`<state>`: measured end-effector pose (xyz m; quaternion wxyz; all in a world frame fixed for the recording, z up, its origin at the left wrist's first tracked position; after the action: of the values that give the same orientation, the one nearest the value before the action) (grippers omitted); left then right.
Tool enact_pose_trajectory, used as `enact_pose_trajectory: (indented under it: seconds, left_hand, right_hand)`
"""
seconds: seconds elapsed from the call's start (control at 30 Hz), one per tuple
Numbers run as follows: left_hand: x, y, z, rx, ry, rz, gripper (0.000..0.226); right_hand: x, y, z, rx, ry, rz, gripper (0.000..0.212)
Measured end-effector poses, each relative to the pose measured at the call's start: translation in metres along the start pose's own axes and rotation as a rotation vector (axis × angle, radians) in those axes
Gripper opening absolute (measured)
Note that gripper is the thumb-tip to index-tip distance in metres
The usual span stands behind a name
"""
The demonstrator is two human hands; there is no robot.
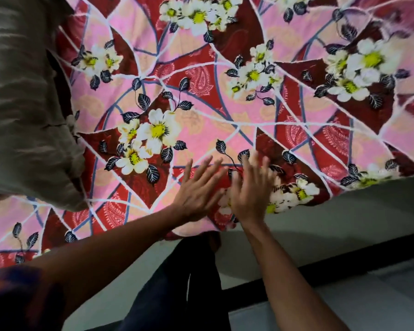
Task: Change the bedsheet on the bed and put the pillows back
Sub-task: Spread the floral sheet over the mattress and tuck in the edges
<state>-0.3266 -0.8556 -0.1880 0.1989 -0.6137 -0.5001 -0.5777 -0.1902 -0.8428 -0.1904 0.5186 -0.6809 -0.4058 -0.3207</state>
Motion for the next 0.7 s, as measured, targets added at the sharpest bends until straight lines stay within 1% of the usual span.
enact_pose_trajectory:
  seconds: [0.03,0.07,0.13,0.2,0.3,0.4,0.47,0.53,0.57,0.6,0.67,0.7]
  left_hand:
    - [0.005,-0.006,0.014,0.023,0.024,-0.013,0.058]
    - [0.009,-0.011,0.026,0.055,0.046,-0.022,0.057]
    - [0.013,-0.017,0.052,0.113,0.042,-0.035,0.057]
    - [0.015,-0.013,0.079,0.121,0.019,-0.018,0.059]
    - [0.014,0.004,0.115,0.065,-0.024,0.011,0.060]
    - [0.010,0.028,0.145,-0.021,-0.057,0.073,0.060]
    - [0.004,0.042,0.162,-0.057,-0.085,0.085,0.061]
    - [-0.005,0.050,0.175,-0.045,-0.130,0.076,0.062]
    - [-0.010,0.053,0.177,-0.025,-0.146,0.073,0.063]
    - [-0.014,0.053,0.176,-0.003,-0.152,0.079,0.064]
    - [-0.019,0.055,0.175,0.038,-0.157,0.112,0.064]
    - [-0.018,0.056,0.176,0.050,-0.158,0.123,0.064]
  right_hand:
    - [-0.004,-0.015,0.020,0.051,-0.037,-0.020,0.052]
    - [-0.008,-0.022,0.038,0.062,-0.071,-0.043,0.053]
    - [-0.008,-0.002,0.067,0.004,-0.106,-0.092,0.055]
    - [0.007,0.050,0.073,-0.137,-0.059,-0.146,0.059]
    - [0.045,0.139,0.042,-0.435,0.065,-0.092,0.070]
    - [0.068,0.187,0.012,-0.625,0.106,-0.019,0.077]
    - [0.081,0.196,0.011,-0.689,0.143,0.028,0.076]
    - [0.095,0.185,0.029,-0.655,0.210,0.052,0.071]
    - [0.099,0.173,0.044,-0.589,0.223,0.058,0.066]
    - [0.097,0.156,0.061,-0.499,0.202,0.052,0.062]
    - [0.085,0.126,0.095,-0.288,0.094,0.001,0.057]
    - [0.079,0.120,0.107,-0.213,0.039,-0.036,0.057]
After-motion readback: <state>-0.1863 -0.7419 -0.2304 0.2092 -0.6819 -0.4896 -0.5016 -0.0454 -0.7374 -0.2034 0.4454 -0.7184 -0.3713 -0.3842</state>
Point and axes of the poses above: each hand's wrist, its own z-axis towards the middle knuckle, its own x-axis out of the back of the hand, y = z × x, the point moved 10 cm from there along z, towards the middle knuckle, and after that the axes turned 11 degrees about -y, right-handed, at the moved point
